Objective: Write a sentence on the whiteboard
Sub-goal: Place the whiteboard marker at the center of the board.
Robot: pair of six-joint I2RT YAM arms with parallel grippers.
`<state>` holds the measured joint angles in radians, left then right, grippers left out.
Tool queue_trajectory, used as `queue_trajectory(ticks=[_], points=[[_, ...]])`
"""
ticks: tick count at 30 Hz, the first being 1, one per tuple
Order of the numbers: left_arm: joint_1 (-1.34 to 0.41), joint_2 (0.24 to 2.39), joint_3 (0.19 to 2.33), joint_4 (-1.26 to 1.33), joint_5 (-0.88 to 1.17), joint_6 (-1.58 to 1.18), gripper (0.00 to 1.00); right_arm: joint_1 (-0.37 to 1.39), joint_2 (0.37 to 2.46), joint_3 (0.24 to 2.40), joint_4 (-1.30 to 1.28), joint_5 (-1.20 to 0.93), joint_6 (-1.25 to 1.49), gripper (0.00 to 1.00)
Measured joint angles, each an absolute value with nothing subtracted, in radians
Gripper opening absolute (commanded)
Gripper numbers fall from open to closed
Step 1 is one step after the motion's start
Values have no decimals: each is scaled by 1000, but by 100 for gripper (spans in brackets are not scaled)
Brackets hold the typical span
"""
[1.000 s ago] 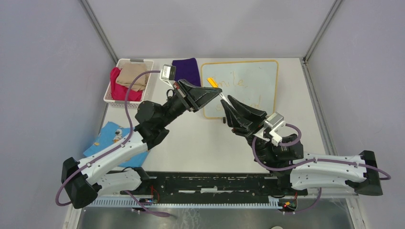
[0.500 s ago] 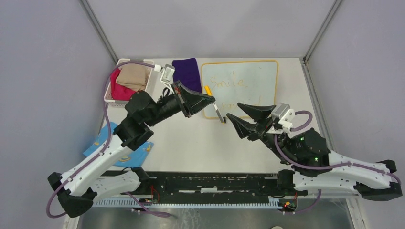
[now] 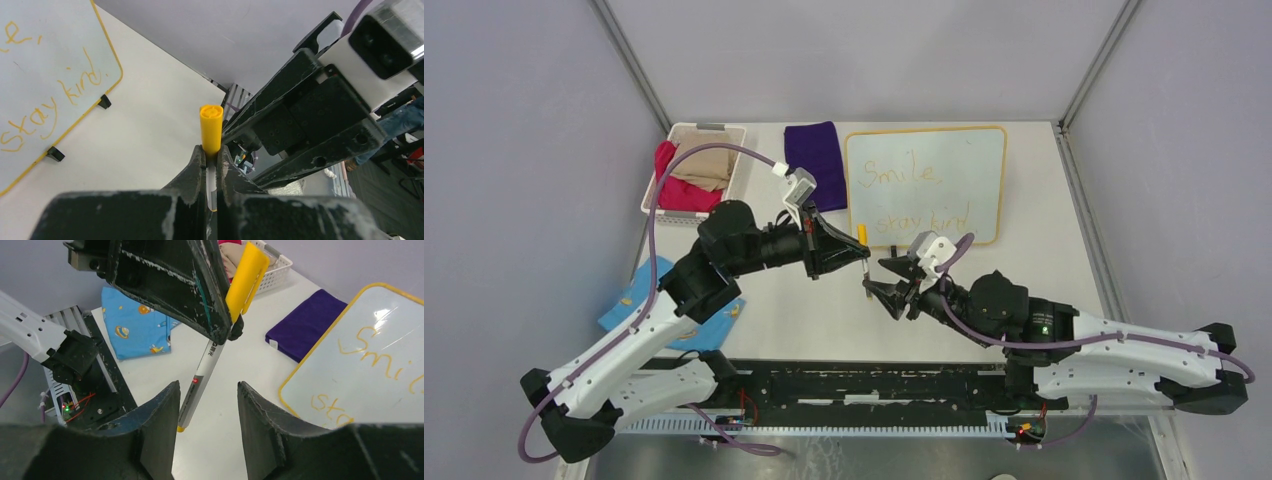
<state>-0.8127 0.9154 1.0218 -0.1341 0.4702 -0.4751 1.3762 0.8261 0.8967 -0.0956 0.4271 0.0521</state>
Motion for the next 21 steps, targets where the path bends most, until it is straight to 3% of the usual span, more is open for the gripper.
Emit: queue_trajectory(ticks=[11,15,16,19,21], points=[[-812,899,978,-126,501,-473,2,1333,853,832,-14,363,163,29],[-808,898,961,-125,501,-473,2,1314,864,810,22,325,192,12],[-807,897,957,-126,500,-472,5,1310,868,805,27,320,199,7],[-801,888,943,-125,493,-458,41,1296,875,794,38,315,219,1],[-803,881,940,-131,478,-445,51,1292,878,790,43,314,214,0]])
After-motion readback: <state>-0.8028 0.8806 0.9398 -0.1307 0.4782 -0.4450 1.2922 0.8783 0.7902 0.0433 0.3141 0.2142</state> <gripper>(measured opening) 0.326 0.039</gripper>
